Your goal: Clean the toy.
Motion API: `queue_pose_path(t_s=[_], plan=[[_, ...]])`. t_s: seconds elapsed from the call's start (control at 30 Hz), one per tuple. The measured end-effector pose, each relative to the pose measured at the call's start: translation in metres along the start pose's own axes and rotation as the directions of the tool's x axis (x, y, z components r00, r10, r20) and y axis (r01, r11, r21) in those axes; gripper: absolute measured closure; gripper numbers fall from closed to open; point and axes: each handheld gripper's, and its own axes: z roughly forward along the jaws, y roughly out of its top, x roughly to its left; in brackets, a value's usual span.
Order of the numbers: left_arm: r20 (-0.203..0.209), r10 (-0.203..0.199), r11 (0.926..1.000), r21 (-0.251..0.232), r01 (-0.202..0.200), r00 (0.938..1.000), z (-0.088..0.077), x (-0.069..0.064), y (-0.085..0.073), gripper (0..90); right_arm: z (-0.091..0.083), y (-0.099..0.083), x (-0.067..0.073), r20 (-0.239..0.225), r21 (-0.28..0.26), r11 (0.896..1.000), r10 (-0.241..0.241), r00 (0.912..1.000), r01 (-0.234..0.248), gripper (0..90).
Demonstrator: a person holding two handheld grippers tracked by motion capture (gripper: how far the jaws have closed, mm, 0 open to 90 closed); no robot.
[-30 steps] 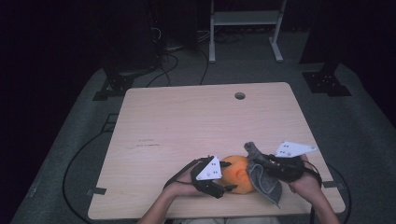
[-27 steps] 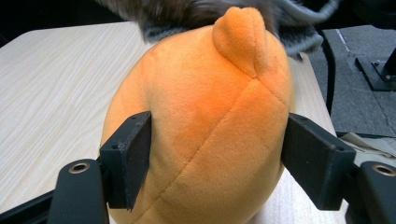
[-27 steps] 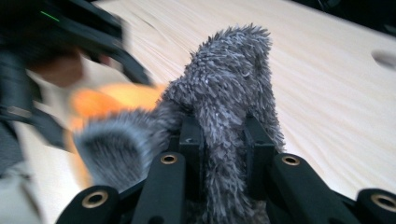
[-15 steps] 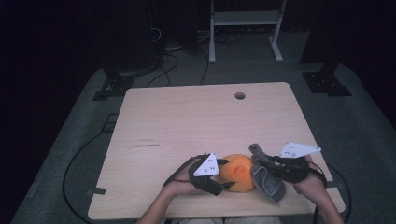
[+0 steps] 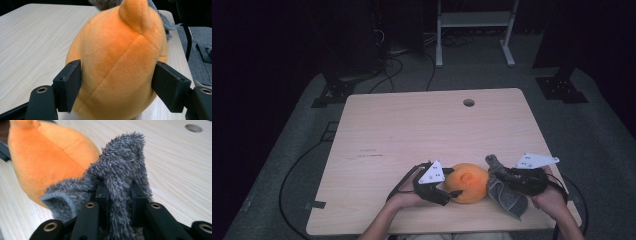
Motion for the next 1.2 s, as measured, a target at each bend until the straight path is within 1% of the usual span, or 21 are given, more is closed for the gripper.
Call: queue_pose_path(t_s=[0.07, 0.17, 0.2, 0.27, 0.33, 0.37, 0.4, 0.47, 0.5, 0.53, 0.6, 0.67, 0.77, 0.83, 0.9, 0.97, 1.03, 1.07, 1.1, 1.13, 1.2], plan=[[-0.004, -0.012, 0.9999, -0.003, 0.012, 0.9999, 0.0, 0.002, 0.0, 26.8, -0.006, 0.006, 0.004, -0.034, -0.045, 0.999, 0.0, 0.9994, -0.001, 72.9], [-0.011, -0.005, 1.0, 0.0, 0.005, 0.9999, 0.001, 0.002, 0.0, 26.8, -0.01, 0.021, 0.022, -0.108, -0.113, 0.993, -0.052, 0.9928, 0.04, 72.9], [-0.011, -0.008, 1.0, -0.002, 0.008, 0.9999, 0.001, 0.002, 0.0, 26.8, -0.01, 0.026, 0.029, -0.115, -0.118, 0.991, -0.083, 0.9899, 0.069, 72.9], [-0.011, -0.017, 0.9998, -0.002, 0.017, 0.9998, 0.0, 0.002, -0.001, 26.8, -0.007, 0.029, 0.038, -0.1, -0.096, 0.989, -0.126, 0.9869, 0.117, 72.9], [-0.013, -0.026, 0.9996, -0.006, 0.026, 0.9996, -0.001, 0.003, -0.002, 26.7, 0.0, 0.024, 0.034, -0.08, -0.066, 0.992, -0.117, 0.9899, 0.112, 72.8], [-0.017, -0.035, 0.9994, -0.01, 0.034, 0.9993, -0.001, 0.003, -0.002, 26.7, 0.003, 0.018, 0.027, -0.062, -0.048, 0.994, -0.101, 0.993, 0.098, 72.8], [-0.017, -0.043, 0.999, -0.014, 0.043, 0.9989, 0.0, 0.003, -0.002, 26.7, 0.006, 0.012, 0.02, -0.046, -0.03, 0.997, -0.068, 0.9967, 0.066, 72.8], [-0.019, -0.043, 0.999, -0.011, 0.042, 0.9989, 0.0, 0.004, -0.002, 26.6, 0.006, 0.002, 0.007, -0.022, -0.004, 1.0, -0.02, 0.9995, 0.02, 72.7], [-0.02, -0.044, 0.999, -0.011, 0.044, 0.9988, 0.0, 0.005, -0.002, 26.3, 0.004, 0.0, 0.005, -0.002, 0.007, 1.0, -0.013, 0.9999, 0.013, 72.6], [-0.025, -0.047, 0.9989, -0.01, 0.047, 0.9986, 0.0, 0.005, -0.002, 26.0, 0.002, 0.001, 0.005, -0.003, -0.004, 1.0, -0.008, 1.0, 0.008, 72.5], [-0.028, -0.052, 0.9986, -0.009, 0.052, 0.9983, 0.001, 0.006, -0.002, 25.4, -0.003, 0.009, 0.011, -0.057, -0.063, 0.998, -0.013, 0.9983, 0.009, 72.6], [-0.023, -0.051, 0.9987, -0.01, 0.051, 0.9984, 0.002, 0.006, -0.002, 24.3, -0.003, 0.018, 0.021, -0.096, -0.092, 0.995, -0.048, 0.9942, 0.039, 72.5], [0.019, -0.019, 0.9997, -0.014, 0.019, 0.9996, 0.002, 0.004, -0.003, 14.8, 0.005, 0.021, 0.032, -0.083, -0.056, 0.994, -0.098, 0.9918, 0.093, 72.3], [0.014, 0.02, 0.9998, 0.006, -0.02, 0.9997, 0.007, 0.0, -0.004, 13.5, 0.006, 0.018, 0.029, -0.092, -0.066, 0.996, -0.072, 0.9931, 0.066, 72.2], [-0.024, 0.05, 0.9984, 0.028, -0.049, 0.9985, 0.011, -0.005, -0.003, 14.6, 0.003, 0.019, 0.028, -0.103, -0.085, 0.996, -0.041, 0.9939, 0.032, 72.2], [-0.036, 0.062, 0.9978, 0.023, -0.061, 0.9974, 0.012, -0.007, -0.001, 18.3, -0.003, 0.027, 0.036, -0.133, -0.128, 0.991, -0.053, 0.9897, 0.036, 72.3], [-0.047, 0.048, 0.9988, 0.012, -0.048, 0.9977, 0.013, -0.008, 0.0, 22.2, -0.007, 0.038, 0.049, -0.156, -0.17, 0.983, -0.099, 0.9827, 0.072, 72.2], [-0.052, 0.04, 0.9991, 0.012, -0.04, 0.9978, 0.012, -0.007, -0.001, 23.5, -0.006, 0.042, 0.055, -0.151, -0.173, 0.98, -0.124, 0.9807, 0.097, 72.0], [-0.055, 0.028, 0.9996, 0.006, -0.028, 0.9981, 0.012, -0.005, -0.001, 24.7, -0.004, 0.044, 0.058, -0.129, -0.167, 0.978, -0.144, 0.9811, 0.122, 71.9], [-0.053, 0.007, 1.0, -0.002, -0.007, 0.9986, 0.011, -0.004, -0.002, 25.5, -0.001, 0.043, 0.058, -0.112, -0.155, 0.98, -0.145, 0.9832, 0.126, 71.8], [-0.051, -0.02, 0.9996, -0.02, 0.019, 0.9985, 0.011, -0.001, -0.003, 26.2, 0.003, 0.035, 0.047, -0.102, -0.152, 0.985, -0.104, 0.9893, 0.087, 71.8]])
